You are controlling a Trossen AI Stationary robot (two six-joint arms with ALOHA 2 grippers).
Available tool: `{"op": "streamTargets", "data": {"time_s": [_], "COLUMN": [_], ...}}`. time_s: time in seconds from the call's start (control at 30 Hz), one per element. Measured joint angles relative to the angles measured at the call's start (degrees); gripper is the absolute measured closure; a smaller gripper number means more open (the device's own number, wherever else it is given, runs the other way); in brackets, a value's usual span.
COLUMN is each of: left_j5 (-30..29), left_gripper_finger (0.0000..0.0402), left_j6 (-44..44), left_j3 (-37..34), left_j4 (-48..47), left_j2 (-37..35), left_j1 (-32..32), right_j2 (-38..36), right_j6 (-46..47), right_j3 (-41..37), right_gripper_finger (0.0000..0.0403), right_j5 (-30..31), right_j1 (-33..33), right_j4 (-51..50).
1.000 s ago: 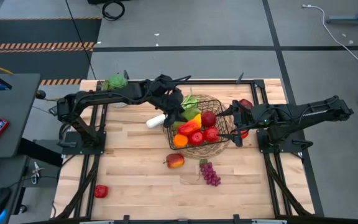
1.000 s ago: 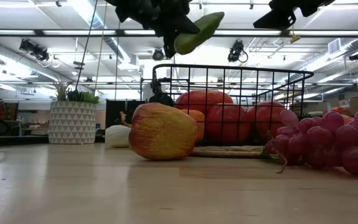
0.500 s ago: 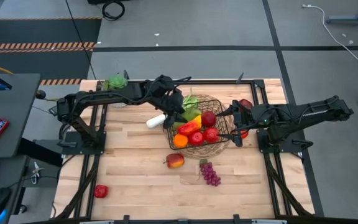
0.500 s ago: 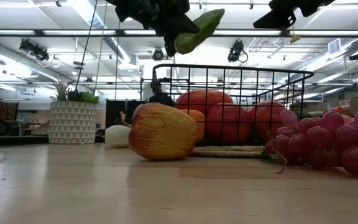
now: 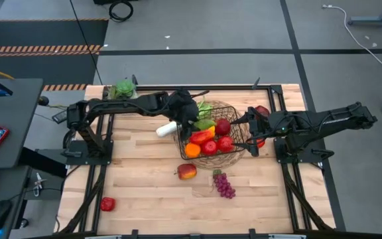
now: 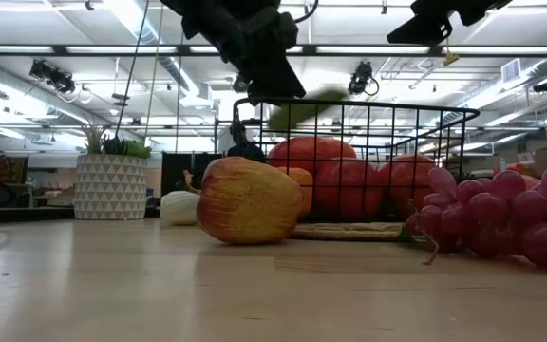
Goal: Build produce basket
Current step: Put the cucumber into the wire basket, then put the apple into the wire basket
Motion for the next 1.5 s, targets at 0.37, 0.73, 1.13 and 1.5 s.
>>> {"op": "streamTargets", "data": {"time_s": [0.37,0.73,1.13,1.5], "left_j5": [-8.26,-8.84,-14.2,-18.45], "left_gripper_finger": [0.0134,0.0084,0.0083,0.0083], "left_j6": [0.01,8.01,17.2,-2.88], "left_j3": [-0.01,5.98,10.83,10.83], "left_j4": [-2.61,-13.4,-21.96,-21.68], "left_j2": [1.1,1.1,-1.48,-1.23], "left_j1": [0.23,-0.46,-17.95,-29.31], "right_j2": [0.0,0.0,0.02,0.02], "right_j6": [0.0,0.0,-0.46,-0.3], "right_j3": [0.0,0.0,0.0,0.0], "right_gripper_finger": [0.0003,0.0003,0.0003,0.0003], "right_j5": [0.0,0.0,0.0,0.0], "right_j1": [0.0,0.0,-0.02,-0.02], "right_j4": [-0.03,-0.06,-0.39,0.96]}}
